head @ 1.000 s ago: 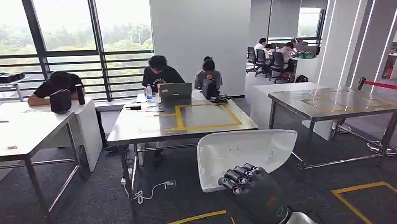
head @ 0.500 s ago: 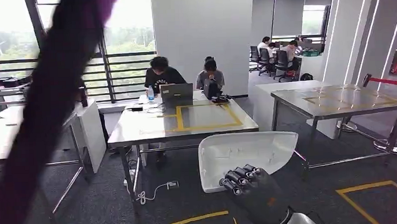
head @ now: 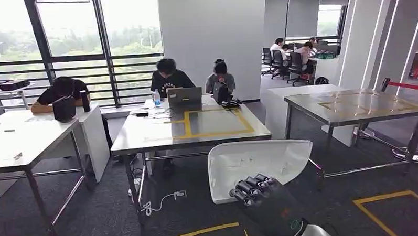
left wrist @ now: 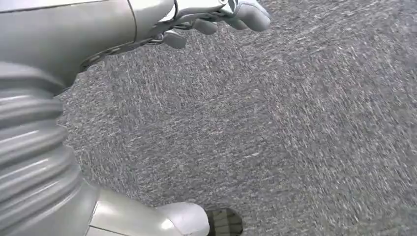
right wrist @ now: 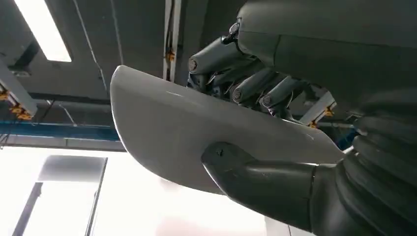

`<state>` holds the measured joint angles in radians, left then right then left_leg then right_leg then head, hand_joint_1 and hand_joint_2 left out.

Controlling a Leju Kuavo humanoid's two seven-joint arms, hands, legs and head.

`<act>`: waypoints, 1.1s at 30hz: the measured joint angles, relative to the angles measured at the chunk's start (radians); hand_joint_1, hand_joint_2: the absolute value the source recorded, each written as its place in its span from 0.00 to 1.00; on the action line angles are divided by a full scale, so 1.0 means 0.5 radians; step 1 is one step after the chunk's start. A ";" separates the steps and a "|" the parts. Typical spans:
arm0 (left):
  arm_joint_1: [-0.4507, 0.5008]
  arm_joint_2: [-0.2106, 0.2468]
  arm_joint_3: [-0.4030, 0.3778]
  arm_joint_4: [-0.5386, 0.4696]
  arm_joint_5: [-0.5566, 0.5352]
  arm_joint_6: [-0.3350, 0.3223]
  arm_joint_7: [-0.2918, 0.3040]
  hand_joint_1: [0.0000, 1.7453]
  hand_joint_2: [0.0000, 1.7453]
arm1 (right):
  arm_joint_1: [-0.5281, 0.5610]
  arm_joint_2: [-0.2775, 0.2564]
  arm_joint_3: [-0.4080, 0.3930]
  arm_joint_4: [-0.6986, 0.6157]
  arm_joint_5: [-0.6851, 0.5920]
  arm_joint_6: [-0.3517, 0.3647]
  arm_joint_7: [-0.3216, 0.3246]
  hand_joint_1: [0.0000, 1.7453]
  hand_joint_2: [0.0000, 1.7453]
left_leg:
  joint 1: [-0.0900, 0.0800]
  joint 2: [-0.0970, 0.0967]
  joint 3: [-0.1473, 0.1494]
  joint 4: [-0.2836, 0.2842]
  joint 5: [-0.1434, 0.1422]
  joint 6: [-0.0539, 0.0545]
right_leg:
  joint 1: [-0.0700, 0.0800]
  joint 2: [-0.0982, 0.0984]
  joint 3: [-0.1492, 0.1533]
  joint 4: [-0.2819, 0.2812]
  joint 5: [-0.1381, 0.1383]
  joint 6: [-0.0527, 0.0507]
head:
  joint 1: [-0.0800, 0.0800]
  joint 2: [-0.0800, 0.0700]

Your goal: Take the parts from the cabinet and place them on the table.

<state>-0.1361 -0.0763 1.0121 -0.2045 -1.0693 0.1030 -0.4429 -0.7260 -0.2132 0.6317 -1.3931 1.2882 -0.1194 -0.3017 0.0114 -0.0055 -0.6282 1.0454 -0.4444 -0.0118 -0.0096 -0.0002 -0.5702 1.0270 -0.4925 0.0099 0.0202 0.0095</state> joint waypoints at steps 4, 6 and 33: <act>-0.001 -0.002 0.000 -0.001 0.000 -0.002 0.000 0.00 1.00 | -0.012 -0.001 -0.005 0.000 0.000 0.002 0.000 0.92 1.00 | 0.014 -0.001 0.022 -0.024 0.002 0.052 | -0.007 0.001 -0.069 0.152 -0.092 0.045 | 0.005 0.000; 0.000 -0.002 0.000 -0.001 0.000 -0.003 0.000 0.00 1.00 | -0.005 -0.001 -0.005 0.001 0.000 0.004 0.000 0.92 1.00 | 0.012 -0.001 0.023 -0.023 -0.005 0.063 | -0.011 0.000 -0.247 0.479 -0.227 0.059 | 0.005 0.000; 0.001 -0.011 0.001 0.002 0.001 -0.025 0.002 0.00 1.00 | 0.008 -0.003 -0.024 0.006 0.002 0.006 -0.001 0.92 1.00 | 0.011 -0.002 0.035 -0.028 -0.004 0.037 | -0.010 0.004 0.025 -0.037 -0.015 0.032 | 0.003 0.000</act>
<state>-0.1355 -0.0820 1.0124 -0.2037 -1.0689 0.0904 -0.4417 -0.7223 -0.2148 0.6199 -1.3901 1.2890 -0.1164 -0.3021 0.0170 -0.0065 -0.6106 1.0316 -0.4464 0.0068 -0.0144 0.0016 -0.5574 1.0083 -0.5001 0.0261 0.0217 0.0095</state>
